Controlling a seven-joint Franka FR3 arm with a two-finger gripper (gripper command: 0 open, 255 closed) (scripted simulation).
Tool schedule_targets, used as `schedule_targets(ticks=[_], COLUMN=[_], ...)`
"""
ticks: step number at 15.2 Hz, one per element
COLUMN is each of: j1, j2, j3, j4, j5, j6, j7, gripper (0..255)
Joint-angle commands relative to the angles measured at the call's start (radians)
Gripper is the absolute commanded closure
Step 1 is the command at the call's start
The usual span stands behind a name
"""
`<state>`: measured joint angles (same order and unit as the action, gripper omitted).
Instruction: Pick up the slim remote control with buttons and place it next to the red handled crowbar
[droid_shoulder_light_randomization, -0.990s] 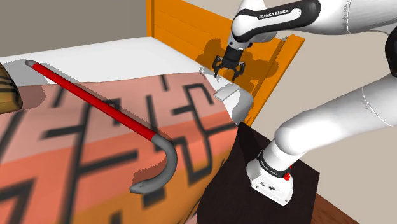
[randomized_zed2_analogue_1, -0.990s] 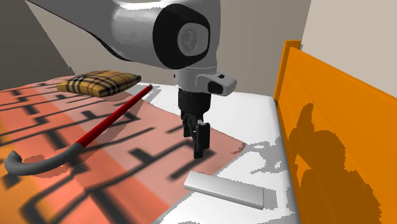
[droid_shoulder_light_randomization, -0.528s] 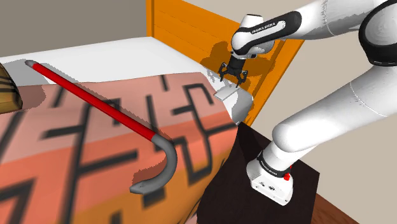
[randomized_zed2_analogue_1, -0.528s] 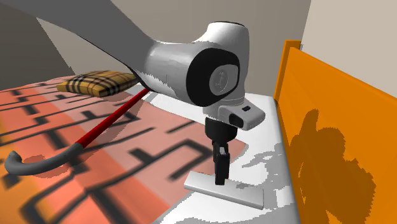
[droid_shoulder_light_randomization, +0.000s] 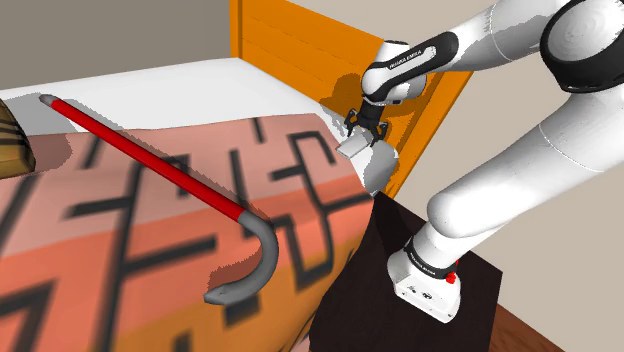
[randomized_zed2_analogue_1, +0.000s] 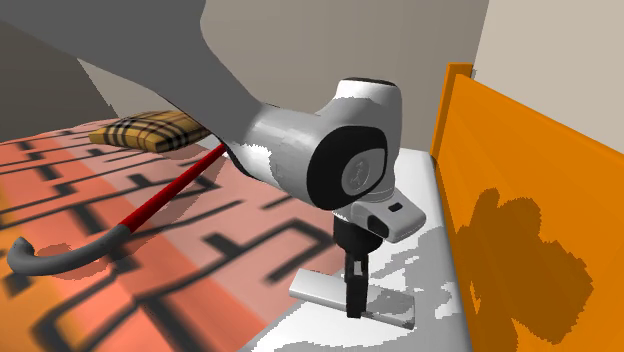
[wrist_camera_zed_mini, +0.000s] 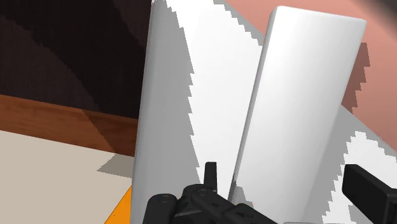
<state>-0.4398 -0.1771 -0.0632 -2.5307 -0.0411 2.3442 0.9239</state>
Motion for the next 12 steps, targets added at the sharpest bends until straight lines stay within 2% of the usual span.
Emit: schedule_targets(ticks=[1,9,10,12], j1=[-0.001,-0.001,-0.001,-0.001], j2=[0.015,0.015,0.015,0.015], j3=[-0.001,-0.001,-0.001,-0.001], j4=[-0.007,-0.007,-0.007,-0.007], j5=[0.000,0.000,0.000,0.000], j6=[0.023,0.023,0.023,0.023], j7=[-0.001,-0.001,-0.001,-0.001], gripper=[0,0,255,255])
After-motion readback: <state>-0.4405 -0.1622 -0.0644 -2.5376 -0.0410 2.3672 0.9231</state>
